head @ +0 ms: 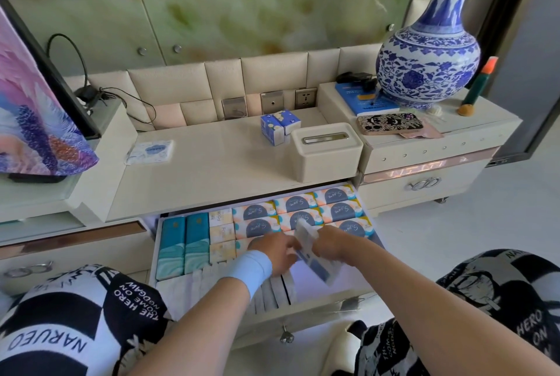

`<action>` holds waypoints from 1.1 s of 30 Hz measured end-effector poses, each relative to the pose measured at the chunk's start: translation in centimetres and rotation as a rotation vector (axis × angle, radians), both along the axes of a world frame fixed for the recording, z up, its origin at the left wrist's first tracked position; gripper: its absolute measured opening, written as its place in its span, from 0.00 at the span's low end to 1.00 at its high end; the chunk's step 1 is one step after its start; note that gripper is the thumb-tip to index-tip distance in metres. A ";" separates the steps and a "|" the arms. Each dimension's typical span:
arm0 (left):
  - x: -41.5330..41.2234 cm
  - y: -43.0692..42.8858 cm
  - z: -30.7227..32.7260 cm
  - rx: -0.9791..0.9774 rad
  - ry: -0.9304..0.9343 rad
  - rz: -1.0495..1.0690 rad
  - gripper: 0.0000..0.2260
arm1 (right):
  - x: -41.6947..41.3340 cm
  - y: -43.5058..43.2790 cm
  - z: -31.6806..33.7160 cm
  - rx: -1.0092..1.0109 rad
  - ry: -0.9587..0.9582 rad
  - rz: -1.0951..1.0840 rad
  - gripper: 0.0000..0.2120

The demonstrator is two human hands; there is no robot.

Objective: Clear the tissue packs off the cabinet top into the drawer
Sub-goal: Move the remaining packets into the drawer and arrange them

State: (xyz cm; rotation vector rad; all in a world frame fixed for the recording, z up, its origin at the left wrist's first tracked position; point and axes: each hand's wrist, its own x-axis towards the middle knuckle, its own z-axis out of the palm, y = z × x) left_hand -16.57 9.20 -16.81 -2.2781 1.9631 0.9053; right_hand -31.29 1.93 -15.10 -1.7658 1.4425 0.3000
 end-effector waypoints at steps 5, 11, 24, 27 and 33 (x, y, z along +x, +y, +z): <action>-0.1 1.6 -2.4 0.090 -0.376 -0.300 0.20 | 0.4 1.5 -2.9 -0.073 0.243 0.291 0.18; 1.3 2.2 -2.8 -0.028 -0.287 -0.203 0.16 | 1.9 3.8 -5.2 0.114 0.090 0.107 0.21; 2.6 4.1 -3.6 -0.131 -0.251 -0.155 0.34 | 4.0 5.3 -4.0 0.220 0.024 0.124 0.17; 2.6 4.3 -3.7 -0.101 -0.269 -0.153 0.36 | 4.1 5.0 -3.6 0.110 0.024 0.078 0.19; 2.9 4.5 -3.4 -0.078 -0.226 -0.130 0.33 | 4.5 6.3 -2.9 -0.009 0.073 0.282 0.25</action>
